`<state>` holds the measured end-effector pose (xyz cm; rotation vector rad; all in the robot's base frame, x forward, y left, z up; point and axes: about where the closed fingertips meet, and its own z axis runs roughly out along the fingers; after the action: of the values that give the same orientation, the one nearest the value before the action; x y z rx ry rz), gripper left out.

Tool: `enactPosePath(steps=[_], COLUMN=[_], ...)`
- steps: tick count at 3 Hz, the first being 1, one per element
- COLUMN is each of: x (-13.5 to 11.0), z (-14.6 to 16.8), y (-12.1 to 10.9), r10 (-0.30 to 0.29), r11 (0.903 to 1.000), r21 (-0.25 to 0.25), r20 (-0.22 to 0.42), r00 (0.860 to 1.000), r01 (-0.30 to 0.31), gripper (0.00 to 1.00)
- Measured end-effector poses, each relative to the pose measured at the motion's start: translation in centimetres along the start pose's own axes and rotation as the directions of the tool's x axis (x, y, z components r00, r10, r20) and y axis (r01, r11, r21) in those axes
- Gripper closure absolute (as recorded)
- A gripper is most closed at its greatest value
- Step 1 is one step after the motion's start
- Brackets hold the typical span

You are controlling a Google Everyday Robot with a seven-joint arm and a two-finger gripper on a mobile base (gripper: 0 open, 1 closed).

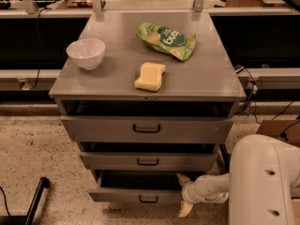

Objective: Open bottom drawer

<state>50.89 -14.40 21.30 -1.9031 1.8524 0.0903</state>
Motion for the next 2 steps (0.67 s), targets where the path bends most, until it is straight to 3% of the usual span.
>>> enactPosePath(steps=[1,2], x=[0.77,1.42], z=[1.3,2.28], y=[0.29,0.76], r10=[0.016,0.028], r11=[0.9996,0.9984], r21=[-0.024,-0.049], r20=[0.011,0.015], r00=[1.0,0.999], r01=[-0.016,-0.027], gripper=[0.0,0.1])
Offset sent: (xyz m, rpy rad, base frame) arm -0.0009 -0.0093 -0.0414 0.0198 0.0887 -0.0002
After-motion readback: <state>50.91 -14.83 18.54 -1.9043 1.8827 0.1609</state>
